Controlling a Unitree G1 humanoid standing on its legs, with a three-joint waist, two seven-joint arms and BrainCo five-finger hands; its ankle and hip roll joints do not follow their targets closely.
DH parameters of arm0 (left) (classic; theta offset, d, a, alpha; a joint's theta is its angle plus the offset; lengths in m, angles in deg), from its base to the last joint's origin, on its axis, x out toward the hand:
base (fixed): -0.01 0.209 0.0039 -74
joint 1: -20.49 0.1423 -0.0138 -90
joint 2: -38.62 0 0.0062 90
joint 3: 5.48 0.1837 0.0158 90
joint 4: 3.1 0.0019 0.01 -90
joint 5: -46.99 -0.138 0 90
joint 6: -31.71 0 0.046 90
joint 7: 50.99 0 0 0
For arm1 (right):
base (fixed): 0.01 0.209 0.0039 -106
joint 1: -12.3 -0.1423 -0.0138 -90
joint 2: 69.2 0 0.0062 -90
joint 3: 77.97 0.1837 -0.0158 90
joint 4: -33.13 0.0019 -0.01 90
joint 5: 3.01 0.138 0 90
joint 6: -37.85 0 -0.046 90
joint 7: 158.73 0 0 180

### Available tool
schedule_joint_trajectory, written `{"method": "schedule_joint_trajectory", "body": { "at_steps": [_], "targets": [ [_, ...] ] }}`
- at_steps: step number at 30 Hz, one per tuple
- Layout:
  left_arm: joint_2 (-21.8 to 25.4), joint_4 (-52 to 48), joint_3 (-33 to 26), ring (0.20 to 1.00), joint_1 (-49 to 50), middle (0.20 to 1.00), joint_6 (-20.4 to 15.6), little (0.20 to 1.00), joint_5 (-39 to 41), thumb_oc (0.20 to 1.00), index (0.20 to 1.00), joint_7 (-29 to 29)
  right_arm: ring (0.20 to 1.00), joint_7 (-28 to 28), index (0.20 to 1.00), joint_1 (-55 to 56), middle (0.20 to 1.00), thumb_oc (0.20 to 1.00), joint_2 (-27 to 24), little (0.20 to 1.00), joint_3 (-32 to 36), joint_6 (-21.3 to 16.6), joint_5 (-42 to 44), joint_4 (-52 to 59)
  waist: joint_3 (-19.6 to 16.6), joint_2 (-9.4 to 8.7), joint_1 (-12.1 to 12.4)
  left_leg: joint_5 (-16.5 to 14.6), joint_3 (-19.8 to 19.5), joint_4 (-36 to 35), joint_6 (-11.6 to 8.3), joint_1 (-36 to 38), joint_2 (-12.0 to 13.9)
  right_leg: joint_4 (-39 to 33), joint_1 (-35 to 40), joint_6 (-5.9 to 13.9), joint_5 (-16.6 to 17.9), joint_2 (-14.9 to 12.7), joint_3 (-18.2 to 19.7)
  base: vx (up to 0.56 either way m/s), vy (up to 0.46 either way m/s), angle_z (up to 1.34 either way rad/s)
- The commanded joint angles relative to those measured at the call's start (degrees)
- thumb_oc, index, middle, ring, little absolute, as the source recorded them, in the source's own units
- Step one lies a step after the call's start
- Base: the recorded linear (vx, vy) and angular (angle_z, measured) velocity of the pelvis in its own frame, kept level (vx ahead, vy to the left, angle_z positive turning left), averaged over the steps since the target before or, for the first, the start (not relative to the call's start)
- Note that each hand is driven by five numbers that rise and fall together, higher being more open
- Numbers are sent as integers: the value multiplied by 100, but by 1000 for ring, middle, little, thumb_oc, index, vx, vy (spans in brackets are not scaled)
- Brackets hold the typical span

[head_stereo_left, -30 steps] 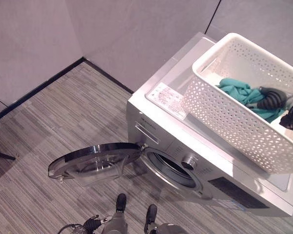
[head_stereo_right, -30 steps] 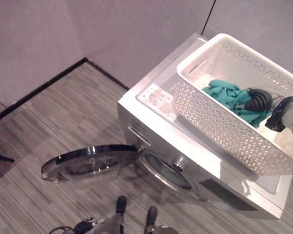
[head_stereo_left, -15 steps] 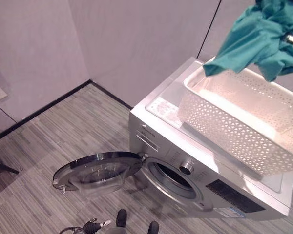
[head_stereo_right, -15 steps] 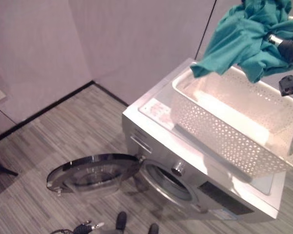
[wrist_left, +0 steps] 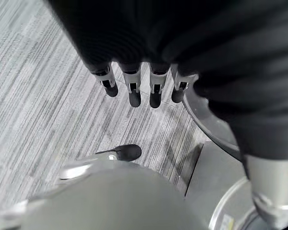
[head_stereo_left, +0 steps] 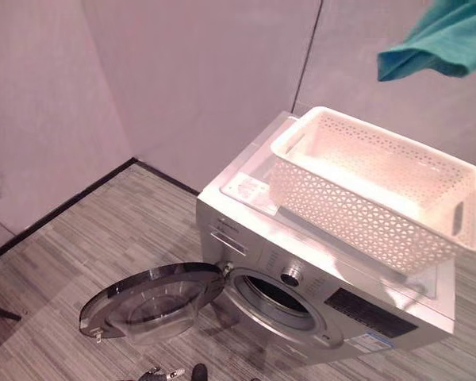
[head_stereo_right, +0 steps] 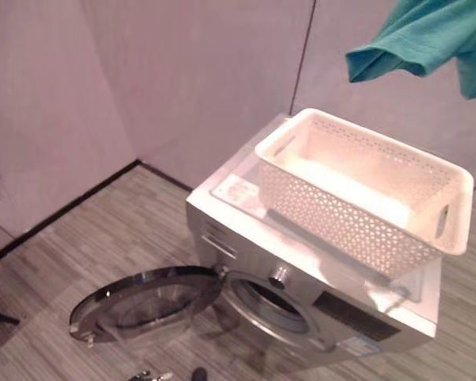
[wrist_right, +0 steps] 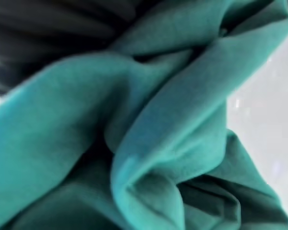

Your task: Grab the laundry basket,head to the washer,open it,put in the laundry and shut it.

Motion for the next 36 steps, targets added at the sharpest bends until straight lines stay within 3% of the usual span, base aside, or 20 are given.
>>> {"method": "schedule_joint_trajectory", "body": {
  "at_steps": [1,4,5,6,10,15,16,18,19,20,21,23,27,31,33,34,36],
  "targets": [
    [16,332,27,1000,-160,1000,2,1000,-151,1000,1000,91,200,471,200,560,200,200,-93,200,980,-48,-314,343,-127,-221,-38,-851,-38,28,-81,482,331,105,78,686,-88,-731,76,19,33,-22],
    [14,348,-24,1000,-112,1000,7,1000,-184,1000,1000,84,200,553,200,1177,200,200,7,200,1526,9,-465,521,-115,-212,-65,-891,75,28,-61,527,329,85,49,708,-50,-727,197,19,32,-35],
    [-15,351,-157,1000,-66,1000,18,1000,-198,1000,1000,86,200,628,200,1646,200,200,160,200,1899,78,-699,713,-106,-166,-177,-916,156,28,-48,562,326,71,26,720,-23,-729,279,12,26,-31],
    [6,349,-109,1000,-68,1000,19,1000,-201,1000,1000,87,200,621,200,1794,200,200,208,200,2039,100,-710,791,-109,-186,-116,-920,169,28,-47,567,328,69,25,720,-20,-727,293,18,40,-30],
    [-1,390,-354,1000,2,1000,23,1000,-315,1000,1000,93,200,764,200,2944,200,200,921,200,2932,181,-1056,1220,-126,-115,-272,-992,367,28,-4,643,310,49,-41,760,34,-738,512,13,31,-31],
    [7,426,-422,1000,10,1000,14,1000,-393,1000,1000,103,200,744,200,3511,200,200,1427,200,3194,153,-991,1254,-142,-85,-329,-1019,447,28,9,676,310,48,-76,770,52,-743,595,2,13,-18],
    [21,430,-491,1000,13,1000,4,1000,-427,1000,1000,114,200,689,200,3841,200,200,1793,200,3214,192,-979,1197,-138,-59,-386,-1031,506,28,11,699,311,49,-95,776,62,-741,646,-5,8,-15],
    [-8,411,-583,1000,10,1000,-27,1000,-401,1000,1000,102,200,559,200,4226,200,200,2411,200,3045,284,-1044,1098,-134,-11,-486,-1045,573,28,26,744,320,57,-124,771,75,-726,740,-3,-1,-19],
    [5,410,-583,1000,20,1000,-28,1000,-402,1000,1000,102,200,558,200,4236,200,200,2435,200,3042,285,-1050,1113,-140,-23,-479,-1049,582,28,26,748,322,56,-124,770,76,-723,749,-4,-18,-16],
    [-19,367,-636,1000,31,1000,-52,1000,-372,1000,1000,90,200,432,200,4428,200,200,2913,200,2734,351,-1023,978,-121,14,-540,-1063,661,28,33,800,342,58,-137,767,75,-702,831,-4,-15,-14],
    [-2,364,-642,1000,40,1000,-51,1000,-372,1000,1000,88,200,432,200,4429,200,200,2932,200,2723,352,-1028,987,-129,-1,-537,-1061,672,28,32,798,342,57,-144,766,79,-701,842,-9,-30,-30],
    [-21,262,-680,1000,50,1000,-84,1000,-258,1000,1000,28,200,88,200,4726,200,200,3617,200,2192,375,-743,772,-76,30,-635,-1042,772,28,31,856,380,71,-184,743,83,-662,974,-18,-48,-33],
    [1,163,-670,1000,143,1000,-110,1000,-195,1000,1000,-30,200,-196,200,4951,200,200,3962,200,1820,379,-536,569,-45,41,-680,-1025,842,28,2,910,424,65,-177,721,69,-616,1045,-14,-56,-13],
    [65,-36,-613,1000,303,1000,-168,1000,-85,1000,1000,-95,200,-1037,200,5431,200,200,4507,200,863,455,-129,248,20,94,-746,-879,858,28,-120,860,556,42,-201,642,30,-528,1055,-57,-127,-4],
    [82,-108,-445,1000,248,1000,-216,1000,27,1000,1000,-66,200,-1507,200,5427,200,200,4694,200,-120,469,111,-309,103,110,-691,-692,764,28,-257,680,711,38,-239,559,-21,-417,1009,-114,-208,2],
    [85,-108,-449,1000,249,1000,-216,1000,28,1000,1000,-66,200,-1508,200,5416,200,200,4691,200,-128,457,115,-327,102,110,-701,-690,758,28,-259,676,714,38,-240,557,-22,-415,1003,-83,-151,3],
    [66,-205,-307,1000,167,1000,-235,1000,144,1000,1000,-43,200,-1734,200,5253,200,200,4781,200,-762,462,271,-740,209,131,-603,-580,682,35,-324,574,801,38,-240,507,-84,-332,988,-77,-126,3]
  ]
}}
